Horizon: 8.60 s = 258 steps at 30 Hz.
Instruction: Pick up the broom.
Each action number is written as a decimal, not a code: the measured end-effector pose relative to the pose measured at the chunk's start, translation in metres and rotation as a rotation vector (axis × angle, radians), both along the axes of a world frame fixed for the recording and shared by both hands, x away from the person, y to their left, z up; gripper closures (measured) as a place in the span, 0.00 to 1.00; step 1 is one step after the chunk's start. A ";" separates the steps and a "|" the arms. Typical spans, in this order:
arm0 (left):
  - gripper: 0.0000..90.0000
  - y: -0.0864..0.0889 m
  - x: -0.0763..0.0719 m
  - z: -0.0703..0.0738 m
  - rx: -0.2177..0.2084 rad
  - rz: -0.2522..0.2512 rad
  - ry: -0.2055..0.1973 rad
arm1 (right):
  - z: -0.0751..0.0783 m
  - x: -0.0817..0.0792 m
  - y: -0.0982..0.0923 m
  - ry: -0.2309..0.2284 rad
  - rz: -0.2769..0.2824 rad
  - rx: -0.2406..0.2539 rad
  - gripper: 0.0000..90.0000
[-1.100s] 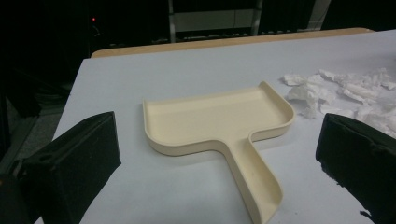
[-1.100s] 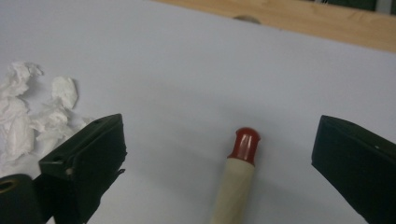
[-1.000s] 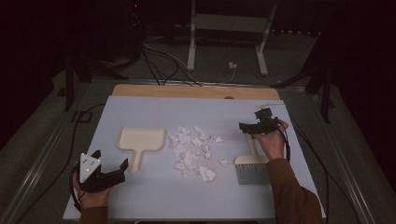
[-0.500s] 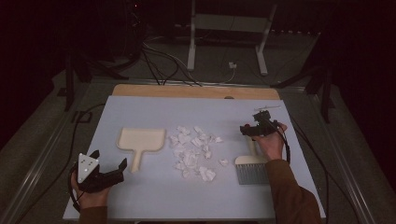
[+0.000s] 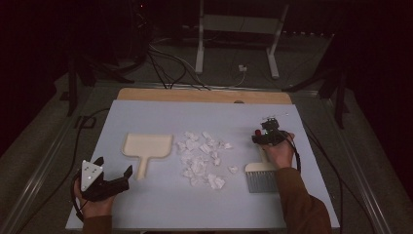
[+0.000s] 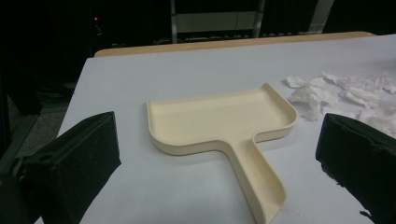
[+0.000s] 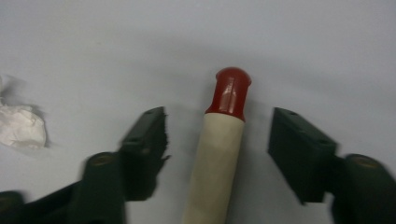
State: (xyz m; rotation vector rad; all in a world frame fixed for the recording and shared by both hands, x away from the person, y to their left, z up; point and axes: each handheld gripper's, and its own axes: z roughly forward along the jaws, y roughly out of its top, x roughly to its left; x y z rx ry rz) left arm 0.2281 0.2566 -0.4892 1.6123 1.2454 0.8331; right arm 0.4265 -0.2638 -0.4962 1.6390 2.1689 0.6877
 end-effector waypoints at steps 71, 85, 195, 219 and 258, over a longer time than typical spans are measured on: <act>0.01 -0.126 0.022 0.021 -0.051 -0.405 0.104 | 0.087 -0.116 0.034 -0.407 0.165 0.223 0.77; 0.05 -0.189 0.034 0.017 -0.109 -0.569 0.146 | 0.091 -0.124 0.060 -0.440 0.203 0.243 0.77; 0.78 -0.125 0.081 0.050 -0.214 -0.931 0.262 | 0.098 -0.086 0.075 -0.326 0.633 0.466 0.00; 0.78 -0.115 0.084 0.058 -0.207 -1.058 0.260 | 0.091 -0.082 0.107 -0.162 0.834 0.397 0.08; 0.44 -0.090 0.073 0.055 -0.220 -0.877 0.194 | 0.089 -0.096 0.107 -0.014 1.073 0.427 0.76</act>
